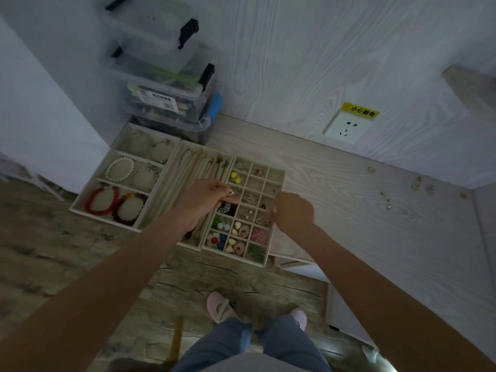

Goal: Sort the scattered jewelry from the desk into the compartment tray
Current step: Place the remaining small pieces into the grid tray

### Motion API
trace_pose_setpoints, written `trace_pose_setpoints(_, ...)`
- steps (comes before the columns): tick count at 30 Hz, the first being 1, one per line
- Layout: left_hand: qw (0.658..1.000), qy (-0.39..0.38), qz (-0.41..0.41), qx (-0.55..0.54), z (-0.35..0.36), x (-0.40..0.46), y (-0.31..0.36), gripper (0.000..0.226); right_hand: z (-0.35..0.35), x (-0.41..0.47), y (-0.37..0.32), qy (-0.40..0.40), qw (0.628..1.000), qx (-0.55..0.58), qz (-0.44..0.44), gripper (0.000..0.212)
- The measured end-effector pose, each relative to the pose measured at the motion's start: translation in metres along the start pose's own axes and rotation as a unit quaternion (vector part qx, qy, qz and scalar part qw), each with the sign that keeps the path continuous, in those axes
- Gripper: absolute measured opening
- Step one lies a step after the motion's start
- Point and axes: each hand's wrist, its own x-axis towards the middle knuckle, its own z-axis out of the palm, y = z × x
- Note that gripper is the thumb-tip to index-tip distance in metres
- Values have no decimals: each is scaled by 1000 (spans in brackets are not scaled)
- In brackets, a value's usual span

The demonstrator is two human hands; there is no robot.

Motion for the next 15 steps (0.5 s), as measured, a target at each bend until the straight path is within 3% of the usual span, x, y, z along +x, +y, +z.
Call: trace_pose_setpoints(15,1000,-11,13,-13,1,-5,4,16,4,-2,-8,-8,998,-51,-33,19)
